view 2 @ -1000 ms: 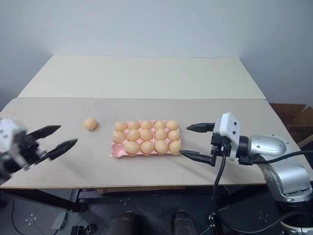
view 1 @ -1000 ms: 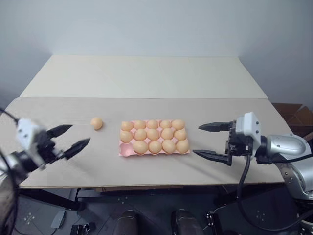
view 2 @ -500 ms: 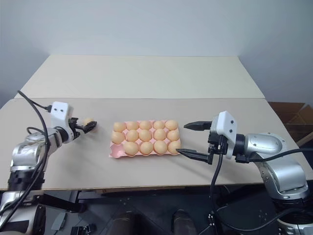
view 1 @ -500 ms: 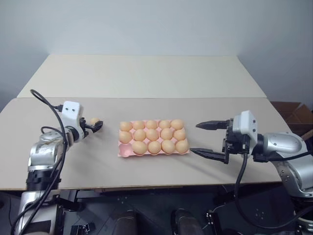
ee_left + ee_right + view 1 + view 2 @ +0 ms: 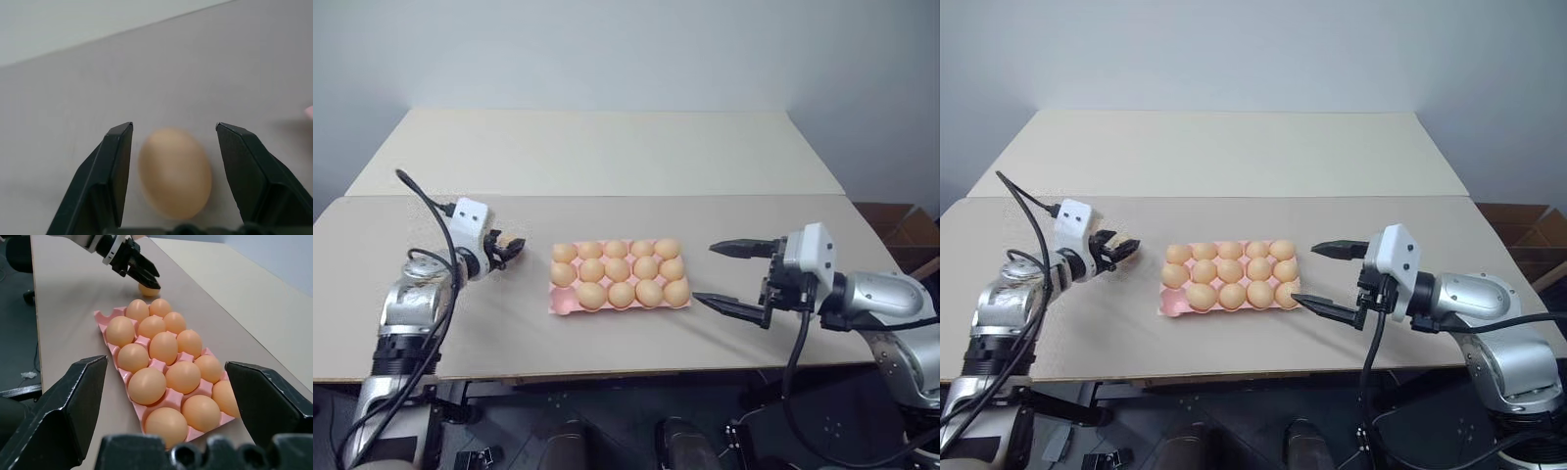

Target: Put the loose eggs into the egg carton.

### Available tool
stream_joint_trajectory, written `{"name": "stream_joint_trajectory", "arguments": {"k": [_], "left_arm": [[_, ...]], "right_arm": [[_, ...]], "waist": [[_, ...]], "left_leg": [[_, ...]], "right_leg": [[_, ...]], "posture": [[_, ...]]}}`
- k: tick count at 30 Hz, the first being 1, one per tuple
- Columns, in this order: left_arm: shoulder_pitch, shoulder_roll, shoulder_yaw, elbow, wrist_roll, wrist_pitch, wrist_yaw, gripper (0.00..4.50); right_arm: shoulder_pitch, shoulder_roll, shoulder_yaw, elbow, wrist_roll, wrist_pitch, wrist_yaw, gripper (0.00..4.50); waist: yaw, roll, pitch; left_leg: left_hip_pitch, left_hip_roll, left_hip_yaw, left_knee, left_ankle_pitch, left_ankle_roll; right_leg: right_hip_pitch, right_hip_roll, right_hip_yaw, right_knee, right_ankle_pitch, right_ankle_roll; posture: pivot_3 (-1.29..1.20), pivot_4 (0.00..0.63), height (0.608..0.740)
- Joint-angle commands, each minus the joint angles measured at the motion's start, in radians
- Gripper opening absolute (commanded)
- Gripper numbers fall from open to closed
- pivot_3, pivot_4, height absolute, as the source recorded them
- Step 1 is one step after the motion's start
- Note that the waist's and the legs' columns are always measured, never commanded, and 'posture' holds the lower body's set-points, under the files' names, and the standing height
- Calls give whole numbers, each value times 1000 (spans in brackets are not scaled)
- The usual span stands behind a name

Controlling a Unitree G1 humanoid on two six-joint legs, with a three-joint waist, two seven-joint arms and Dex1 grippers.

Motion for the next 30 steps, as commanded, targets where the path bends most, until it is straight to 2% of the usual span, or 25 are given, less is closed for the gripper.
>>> {"name": "stream_joint_trajectory", "arguments": {"k": [1, 4, 12, 16, 17, 21, 27, 30], "left_arm": [[74, 64, 21, -200, -86, -58, -174, 2904], [128, 92, 19, -286, -139, -72, -272, 2904], [101, 84, 23, -236, -85, -9, -173, 2904], [103, 41, 60, -254, -97, 36, -85, 4132], [87, 13, 67, -234, -67, 47, -10, 4492], [23, -53, 94, -164, -28, 133, 158, 4492], [-34, -89, 78, -83, 11, 188, 259, 4492], [-73, -103, 51, 14, 30, 199, 265, 4492]], "right_arm": [[8, 5, -35, -39, 21, -4, -20, 4500], [17, 9, -30, -46, 17, -3, -34, 4500], [31, 17, -23, -64, 26, 0, -47, 4500], [32, 14, -16, -66, 26, 0, -43, 4500], [28, 14, -13, -65, 25, 0, -42, 4500], [17, 12, -5, -57, 21, 2, -40, 4500], [15, 9, 3, -57, 9, -1, -41, 4500], [19, 11, 0, -64, 11, 1, -47, 4500]], "waist": [[-1, 0, 0], [-1, 0, 0], [5, 0, 0], [5, 0, 0], [5, 0, 0], [7, -1, 0], [5, -1, 0], [5, -1, 0]], "left_leg": [[0, 0, 0, 0, 0, 0], [0, 0, 1, 0, 0, 0], [1, 0, 0, 2, 0, 0], [-1, 0, 0, 2, 0, 0], [-1, 0, 0, 2, 0, 0], [-1, 0, -2, 5, 0, 0], [-1, 0, -1, 5, 0, 0], [-1, 0, -1, 5, 0, 0]], "right_leg": [[0, 0, 0, 0, 0, 0], [0, -1, 0, 0, 0, 0], [1, 0, 0, 1, 0, 0], [1, 0, 0, 0, 0, 1], [1, 0, 0, 0, 0, 1], [1, 1, -1, 0, 1, 1], [1, 0, 0, 0, 1, 2], [1, 0, -1, 0, 1, 2]], "posture": [[0, 150, 740], [0, 150, 740], [0, 150, 740], [0, 150, 740], [0, 150, 740], [0, 150, 740], [0, 150, 740], [0, 150, 740]]}}
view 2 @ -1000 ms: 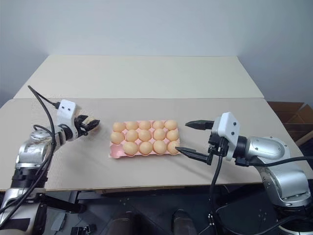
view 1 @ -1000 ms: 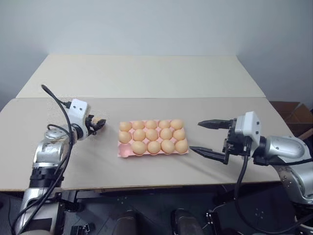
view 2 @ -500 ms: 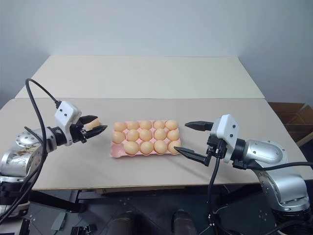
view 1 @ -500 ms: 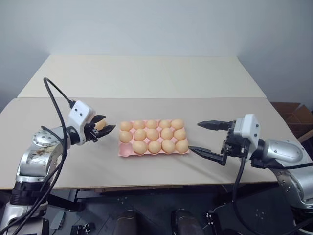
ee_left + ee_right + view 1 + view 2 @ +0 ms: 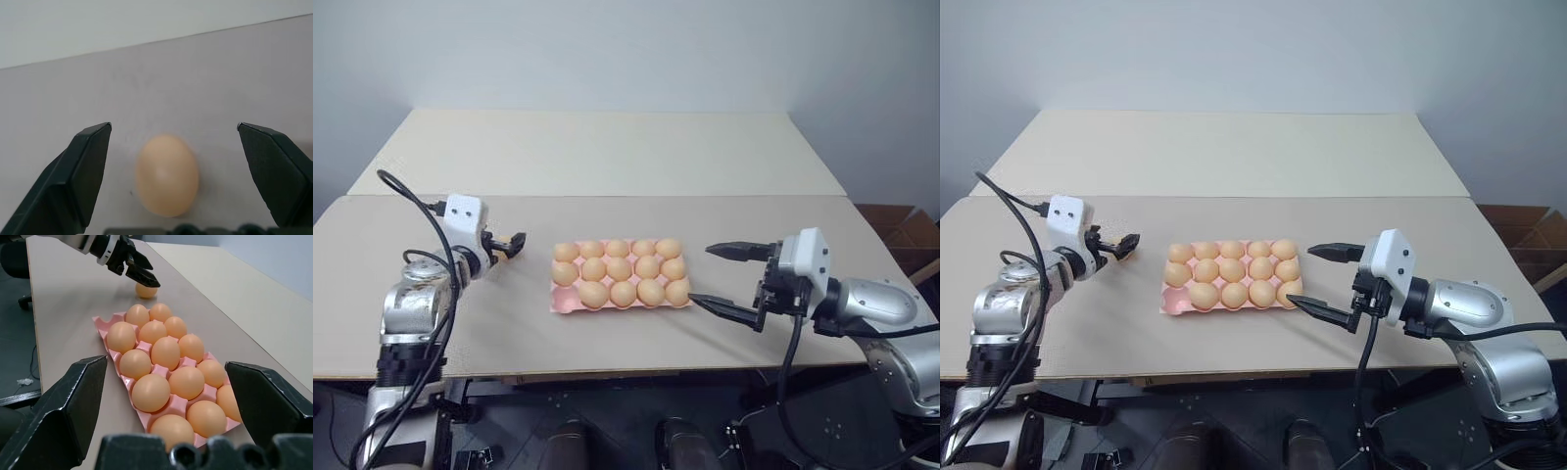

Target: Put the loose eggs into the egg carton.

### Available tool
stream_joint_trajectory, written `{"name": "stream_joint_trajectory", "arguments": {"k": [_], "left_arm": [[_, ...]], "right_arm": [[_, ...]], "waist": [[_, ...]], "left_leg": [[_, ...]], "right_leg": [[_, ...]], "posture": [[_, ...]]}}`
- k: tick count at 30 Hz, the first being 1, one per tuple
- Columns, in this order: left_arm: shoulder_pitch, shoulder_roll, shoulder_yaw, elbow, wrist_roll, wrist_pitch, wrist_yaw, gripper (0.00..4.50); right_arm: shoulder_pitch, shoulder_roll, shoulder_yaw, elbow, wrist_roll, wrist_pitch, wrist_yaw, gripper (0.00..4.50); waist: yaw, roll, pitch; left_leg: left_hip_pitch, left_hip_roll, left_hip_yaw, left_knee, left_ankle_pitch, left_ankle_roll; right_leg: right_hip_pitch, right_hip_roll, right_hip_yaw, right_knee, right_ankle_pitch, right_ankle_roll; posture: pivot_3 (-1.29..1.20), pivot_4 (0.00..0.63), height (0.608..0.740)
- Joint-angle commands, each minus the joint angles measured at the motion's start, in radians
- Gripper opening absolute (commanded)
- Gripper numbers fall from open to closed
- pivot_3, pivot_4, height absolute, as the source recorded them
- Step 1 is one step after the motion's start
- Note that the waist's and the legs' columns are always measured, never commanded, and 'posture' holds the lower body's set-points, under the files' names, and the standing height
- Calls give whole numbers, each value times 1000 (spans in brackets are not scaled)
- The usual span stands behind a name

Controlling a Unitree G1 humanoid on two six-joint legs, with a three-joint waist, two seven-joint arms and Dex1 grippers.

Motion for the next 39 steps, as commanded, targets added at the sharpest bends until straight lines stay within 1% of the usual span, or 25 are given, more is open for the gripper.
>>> {"name": "stream_joint_trajectory", "arguments": {"k": [1, 4, 5, 7, 9, 10, 12, 14, 18, 20, 22, 24, 27, 31, 37, 38, 39], "left_arm": [[-68, -11, -23, 109, 28, -3, 8, 4492], [-124, -26, -48, 233, 54, -38, 4, 4492], [-140, -28, -57, 262, 61, -50, -6, 4308], [-164, -31, -76, 293, 72, -54, -21, 3851], [-179, -39, -82, 301, 74, -63, -28, 3209], [-183, -43, -80, 301, 74, -70, -27, 2785], [-175, -38, -82, 270, 77, -81, -40, 2204], [-157, -30, -83, 216, 81, -81, -46, 2204], [-76, 42, -101, 5, 55, -84, -170, 2204], [-38, 87, -110, -108, 11, -80, -273, 2204], [9, 137, -119, -226, -69, -71, -411, 2204], [64, 177, -126, -298, -119, -112, -523, 2204], [135, 220, -137, -324, -125, -185, -610, 2204], [174, 247, -167, -322, -119, -201, -657, 2204], [179, 207, -215, -300, -94, -232, -640, 2204], [179, 199, -220, -299, -91, -237, -639, 2680], [177, 195, -226, -301, -97, -227, -644, 2817]], "right_arm": [[-6, -4, -12, -32, 10, -1, -6, 4500], [-5, -3, -15, -37, 13, 4, -16, 4500], [-4, -3, -17, -40, 15, 6, -19, 4500], [1, -3, -24, -48, 19, 11, -27, 4500], [10, 1, -38, -62, 28, 23, -48, 4500], [15, 2, -43, -68, 30, 27, -57, 4500], [26, 2, -51, -80, 36, 34, -68, 4500], [37, 0, -57, -90, 40, 38, -78, 4500], [55, 0, -63, -104, 43, 39, -96, 4500], [57, 0, -60, -105, 42, 37, -102, 4500], [56, 4, -53, -106, 40, 34, -108, 4500], [53, 9, -44, -108, 35, 33, -115, 4500], [53, 16, -37, -112, 31, 31, -123, 4500], [68, 20, -35, -121, 28, 26, -130, 4500], [76, 22, -38, -129, 28, 28, -139, 4500], [77, 21, -39, -130, 29, 29, -140, 4500], [78, 20, -40, -130, 29, 29, -140, 4500]], "waist": [[0, 0, 0], [2, 0, 0], [1, 0, 0], [2, 0, 0], [2, 0, 0], [1, 0, 0], [1, 0, 0], [1, 0, 0], [-9, 0, 0], [-9, 0, 0], [-9, 0, 0], [-10, 0, 0], [-8, 0, 0], [-7, 0, 0], [0, 0, 0], [0, 0, 0], [0, 0, 0]], "left_leg": [[0, 0, 0, 0, 0, 0], [0, 0, 0, 1, 0, 0], [0, -1, 0, 1, 0, 0], [0, -1, 0, 1, 0, 0], [-1, -1, 0, 1, 0, 0], [-1, -1, 0, 1, 0, 0], [-1, -1, 0, 1, 0, 0], [-1, -1, 0, 1, 0, 0], [-1, 0, 0, 0, 0, 0], [-1, 0, 0, 0, 0, 0], [-1, 0, 0, 0, 0, 0], [-1, 0, 1, 0, 0, 0], [0, 0, 1, 0, 0, 0], [0, 1, 1, 0, 0, 0], [-1, 0, 1, 0, 0, 0], [-1, 0, 1, 0, 0, 0], [-1, 0, 1, 0, 0, 0]], "right_leg": [[0, 0, 0, 0, 0, 0], [1, 0, 0, 0, 0, 0], [0, 0, 0, 0, 0, 0], [0, 0, 0, 0, 0, 0], [0, -1, 0, 0, 0, 0], [0, -1, 0, -1, 0, 1], [0, -1, 0, -1, 0, 1], [0, -1, 0, -1, 1, 1], [-1, -1, 0, 0, 1, 1], [-1, -1, 0, 0, 0, 1], [-1, -1, 1, 0, 0, 1], [-1, -1, 1, 0, 0, 0], [-1, -1, 1, 0, 0, 0], [-1, 0, 1, 0, 0, 0], [-1, -1, 1, -1, 0, 0], [-1, -1, 1, -1, 0, 0], [-1, 0, 1, -1, 0, 0]], "posture": [[0, 150, 740], [0, 150, 740], [0, 150, 740], [0, 150, 740], [0, 150, 740], [0, 150, 740], [0, 150, 740], [0, 150, 740], [0, 150, 740], [0, 150, 740], [0, 150, 740], [0, 150, 740], [0, 150, 740], [0, 150, 740], [0, 150, 740], [0, 150, 740], [0, 150, 740]]}}
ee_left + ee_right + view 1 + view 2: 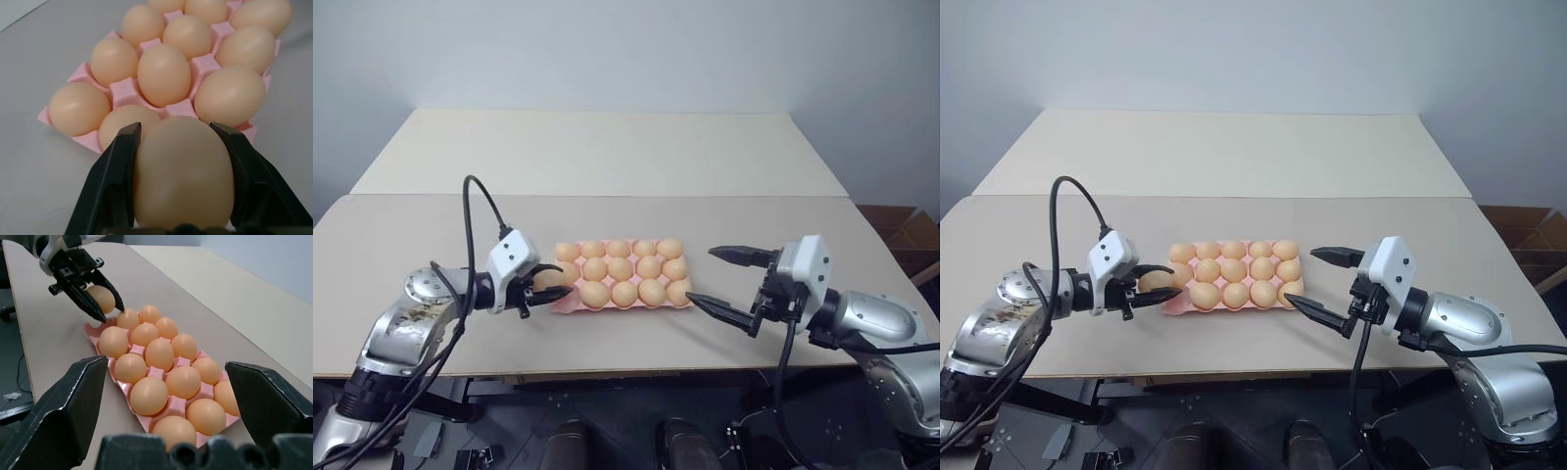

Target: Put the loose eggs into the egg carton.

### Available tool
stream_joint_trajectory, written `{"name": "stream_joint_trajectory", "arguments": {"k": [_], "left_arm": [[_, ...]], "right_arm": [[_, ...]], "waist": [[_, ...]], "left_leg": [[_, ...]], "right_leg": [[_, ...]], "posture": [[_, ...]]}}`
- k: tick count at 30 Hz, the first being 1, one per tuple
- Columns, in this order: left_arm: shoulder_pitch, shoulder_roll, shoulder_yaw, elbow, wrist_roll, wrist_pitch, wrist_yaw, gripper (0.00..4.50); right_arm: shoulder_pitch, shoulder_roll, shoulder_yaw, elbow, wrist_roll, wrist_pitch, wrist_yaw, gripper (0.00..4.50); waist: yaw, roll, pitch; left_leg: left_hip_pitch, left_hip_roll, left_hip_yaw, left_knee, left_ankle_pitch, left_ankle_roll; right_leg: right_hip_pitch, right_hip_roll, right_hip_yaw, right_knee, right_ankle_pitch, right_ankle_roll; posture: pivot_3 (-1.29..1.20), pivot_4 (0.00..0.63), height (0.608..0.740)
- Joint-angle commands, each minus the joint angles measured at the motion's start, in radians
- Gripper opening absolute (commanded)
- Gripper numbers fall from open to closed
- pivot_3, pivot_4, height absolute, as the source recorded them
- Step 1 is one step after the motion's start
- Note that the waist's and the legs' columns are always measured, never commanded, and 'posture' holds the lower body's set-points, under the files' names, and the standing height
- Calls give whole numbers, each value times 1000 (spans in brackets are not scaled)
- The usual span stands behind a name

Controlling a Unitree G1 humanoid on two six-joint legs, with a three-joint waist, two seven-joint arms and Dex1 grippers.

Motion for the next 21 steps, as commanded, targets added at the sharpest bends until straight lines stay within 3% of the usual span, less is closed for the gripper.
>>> {"name": "stream_joint_trajectory", "arguments": {"k": [1, 6, 14, 21], "left_arm": [[-9, -14, -16, -12, -3, -29, -10, 3112], [-9, -4, 1, -21, -5, -23, -6, 4478], [82, 88, 254, -37, -97, -84, -57, 4478], [364, 168, 595, -43, -190, -56, -165, 4478]], "right_arm": [[0, -4, -24, -34, 4, -8, -6, 4500], [-1, -8, -28, -33, 7, -2, -7, 4500], [-5, -22, -39, -15, 17, -8, 22, 4500], [-32, -96, -79, 109, 67, -29, 211, 4500]], "waist": [[0, 0, 0], [0, 0, 0], [-13, 0, 0], [-18, 0, 0]], "left_leg": [[0, 0, 0, 0, 0, 0], [1, 0, 0, 0, 0, 0], [0, 1, 0, 0, 0, 0], [1, 2, 1, 0, -1, 1]], "right_leg": [[0, 0, 0, 0, 0, 0], [0, 0, 0, 0, 0, 0], [-1, 1, 0, 0, 0, 0], [-1, -1, 0, 0, -1, -1]], "posture": [[0, 150, 740], [0, 150, 740], [0, 150, 740], [0, 150, 740]]}}
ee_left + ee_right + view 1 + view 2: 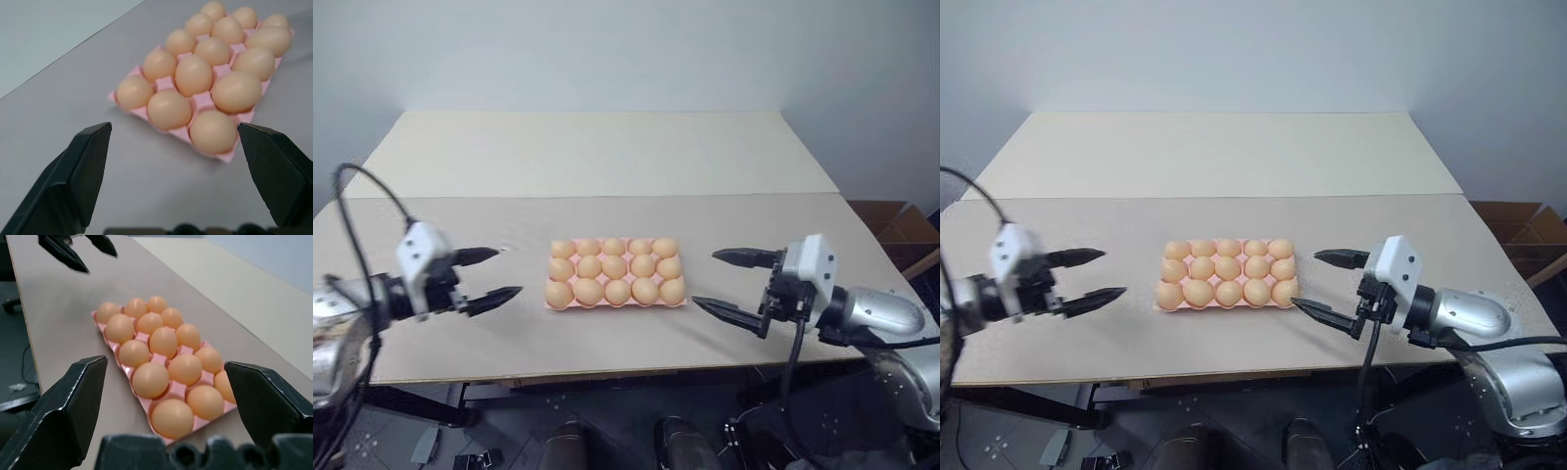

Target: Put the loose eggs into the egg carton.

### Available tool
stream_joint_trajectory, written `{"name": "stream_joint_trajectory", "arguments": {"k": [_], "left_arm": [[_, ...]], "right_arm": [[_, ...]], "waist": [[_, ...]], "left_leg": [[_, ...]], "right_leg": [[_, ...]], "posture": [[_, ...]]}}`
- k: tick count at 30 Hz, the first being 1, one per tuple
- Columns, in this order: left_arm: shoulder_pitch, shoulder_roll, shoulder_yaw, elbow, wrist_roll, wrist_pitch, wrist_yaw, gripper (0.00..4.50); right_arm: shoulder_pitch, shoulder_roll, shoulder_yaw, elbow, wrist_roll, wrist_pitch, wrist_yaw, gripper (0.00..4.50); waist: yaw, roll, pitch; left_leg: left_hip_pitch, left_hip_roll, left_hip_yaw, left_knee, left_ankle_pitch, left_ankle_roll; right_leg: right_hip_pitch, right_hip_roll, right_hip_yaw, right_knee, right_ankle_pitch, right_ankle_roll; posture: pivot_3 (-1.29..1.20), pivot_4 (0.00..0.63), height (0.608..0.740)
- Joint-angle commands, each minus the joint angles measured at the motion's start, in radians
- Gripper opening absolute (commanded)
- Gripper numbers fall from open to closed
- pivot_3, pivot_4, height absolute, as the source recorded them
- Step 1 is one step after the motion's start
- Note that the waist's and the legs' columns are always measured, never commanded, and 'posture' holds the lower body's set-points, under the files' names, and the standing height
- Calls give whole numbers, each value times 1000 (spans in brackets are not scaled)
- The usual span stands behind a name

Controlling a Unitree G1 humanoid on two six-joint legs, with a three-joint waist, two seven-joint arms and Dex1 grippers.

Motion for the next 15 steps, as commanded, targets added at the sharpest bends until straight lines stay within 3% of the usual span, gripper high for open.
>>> {"name": "stream_joint_trajectory", "arguments": {"k": [1, 7, 15], "left_arm": [[116, 18, 164, -26, -52, 9, -52, 4478], [343, -41, 323, -112, -154, 24, -129, 4478], [394, -51, 347, -175, -201, 55, -79, 4478]], "right_arm": [[-14, -40, -57, 50, 55, -28, 115, 4500], [-34, -66, -69, 176, 39, -47, 219, 4500], [-64, -56, -53, 190, 20, -54, 228, 4500]], "waist": [[0, 0, 0], [5, 0, 0], [15, 0, 0]], "left_leg": [[1, 0, 0, 0, 0, 0], [0, 1, 0, 0, 0, 0], [1, 1, 1, 0, 0, 0]], "right_leg": [[0, 0, 0, 0, 0, 0], [0, -1, 0, 0, -5, -7], [0, 0, 0, 1, -6, -7]], "posture": [[0, 150, 740], [0, 150, 740], [0, 150, 740]]}}
